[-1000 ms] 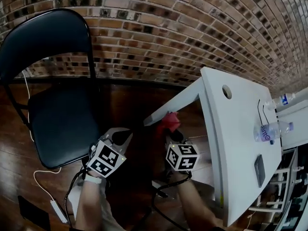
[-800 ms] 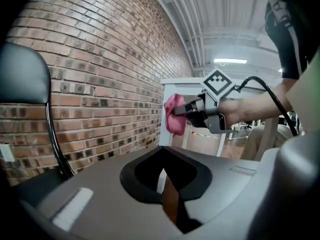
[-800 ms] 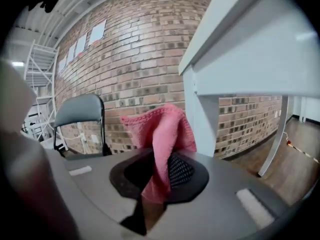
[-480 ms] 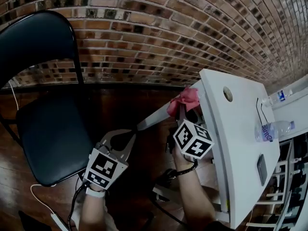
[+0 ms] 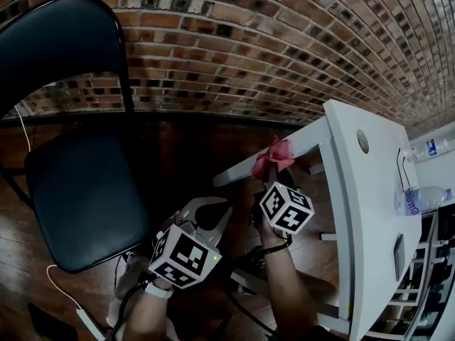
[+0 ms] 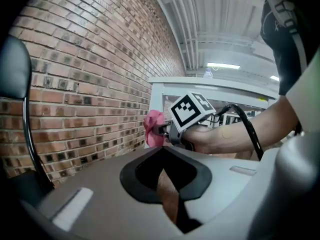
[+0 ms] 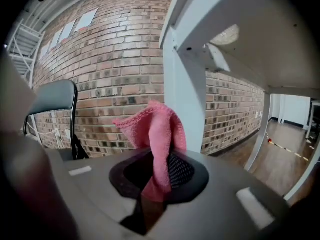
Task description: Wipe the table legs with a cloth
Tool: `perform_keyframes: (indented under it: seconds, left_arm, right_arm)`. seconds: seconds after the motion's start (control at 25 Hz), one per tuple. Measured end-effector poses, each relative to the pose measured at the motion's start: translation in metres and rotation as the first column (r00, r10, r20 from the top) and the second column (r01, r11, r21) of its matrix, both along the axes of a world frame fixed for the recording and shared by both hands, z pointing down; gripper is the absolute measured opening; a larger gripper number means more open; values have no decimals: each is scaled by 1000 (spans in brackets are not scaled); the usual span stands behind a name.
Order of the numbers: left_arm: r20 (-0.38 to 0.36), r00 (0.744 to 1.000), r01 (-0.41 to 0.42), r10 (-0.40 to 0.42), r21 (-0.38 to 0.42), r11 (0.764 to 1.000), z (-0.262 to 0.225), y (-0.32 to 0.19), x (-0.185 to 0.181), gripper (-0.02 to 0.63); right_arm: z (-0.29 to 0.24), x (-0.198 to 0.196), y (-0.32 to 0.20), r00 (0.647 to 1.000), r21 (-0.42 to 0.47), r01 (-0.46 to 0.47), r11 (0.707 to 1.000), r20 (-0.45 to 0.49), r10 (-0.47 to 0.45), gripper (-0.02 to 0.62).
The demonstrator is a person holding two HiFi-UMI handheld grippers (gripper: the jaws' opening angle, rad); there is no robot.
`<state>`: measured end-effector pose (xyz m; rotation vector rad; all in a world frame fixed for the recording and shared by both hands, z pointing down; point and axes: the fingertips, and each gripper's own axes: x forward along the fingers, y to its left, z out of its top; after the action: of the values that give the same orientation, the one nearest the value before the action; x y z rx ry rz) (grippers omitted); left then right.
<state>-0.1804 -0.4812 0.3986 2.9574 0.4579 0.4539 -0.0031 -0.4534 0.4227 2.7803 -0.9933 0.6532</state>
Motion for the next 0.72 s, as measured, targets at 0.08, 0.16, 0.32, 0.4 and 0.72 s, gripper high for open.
perform_keyframes:
  seconds: [0.08,0.16,0.32,0.4,0.72]
  left_arm:
    - [12,1000,29,-29,-23,999,2,-6,2,0]
    - [32,997,69,-68,-35,997,5,-14,4,0]
    - [73,994,86,-86,15,996,17,-16,5,0]
    - [81,993,80,-81,16,997,20,-13,7,0]
    - [152,964,240,-216,-162,957,37,-30,6,0]
  right_arm:
    - [18,1,-1,1000,-19,3,1000,11,-3,46]
    - [37,2,-2,1000,-34,13,999,17,-12,46]
    - [77,1,-5,999,-66,36,997,36,-34,46]
    - [98,3,-5,998,-78,44,996,50,-40,46]
    - [189,1,-4,989,-119,93,989,122,-78,46]
